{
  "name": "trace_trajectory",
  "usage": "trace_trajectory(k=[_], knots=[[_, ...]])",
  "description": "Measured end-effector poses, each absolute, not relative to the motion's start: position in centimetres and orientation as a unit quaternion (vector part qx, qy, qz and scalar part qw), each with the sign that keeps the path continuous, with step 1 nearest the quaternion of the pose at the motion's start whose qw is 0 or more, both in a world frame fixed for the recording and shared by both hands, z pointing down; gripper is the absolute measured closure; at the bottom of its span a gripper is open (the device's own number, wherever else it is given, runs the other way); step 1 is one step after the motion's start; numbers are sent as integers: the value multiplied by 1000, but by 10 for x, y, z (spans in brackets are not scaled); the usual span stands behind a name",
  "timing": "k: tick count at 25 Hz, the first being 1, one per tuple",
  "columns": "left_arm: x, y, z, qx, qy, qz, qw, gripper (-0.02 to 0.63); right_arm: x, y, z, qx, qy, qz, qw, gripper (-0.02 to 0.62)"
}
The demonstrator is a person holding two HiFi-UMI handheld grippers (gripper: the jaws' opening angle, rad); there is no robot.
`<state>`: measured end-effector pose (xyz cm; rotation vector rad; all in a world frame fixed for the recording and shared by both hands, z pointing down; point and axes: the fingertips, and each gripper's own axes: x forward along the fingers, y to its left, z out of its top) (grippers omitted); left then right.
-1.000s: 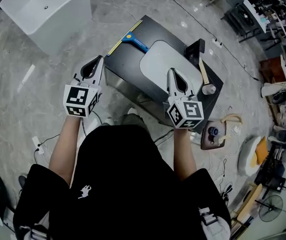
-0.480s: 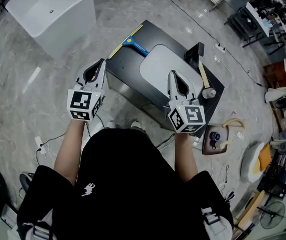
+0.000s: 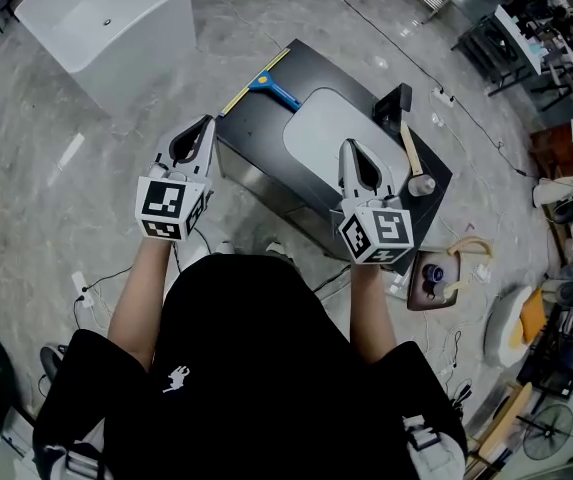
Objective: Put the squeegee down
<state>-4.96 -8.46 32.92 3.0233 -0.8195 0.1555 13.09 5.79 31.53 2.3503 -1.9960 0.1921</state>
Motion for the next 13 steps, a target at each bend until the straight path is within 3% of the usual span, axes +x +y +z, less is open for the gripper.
trace_trajectory(k=[13], knots=[[-58,-94,334,966,-255,47,4,603,123,49,320,764,-642,59,35,594]])
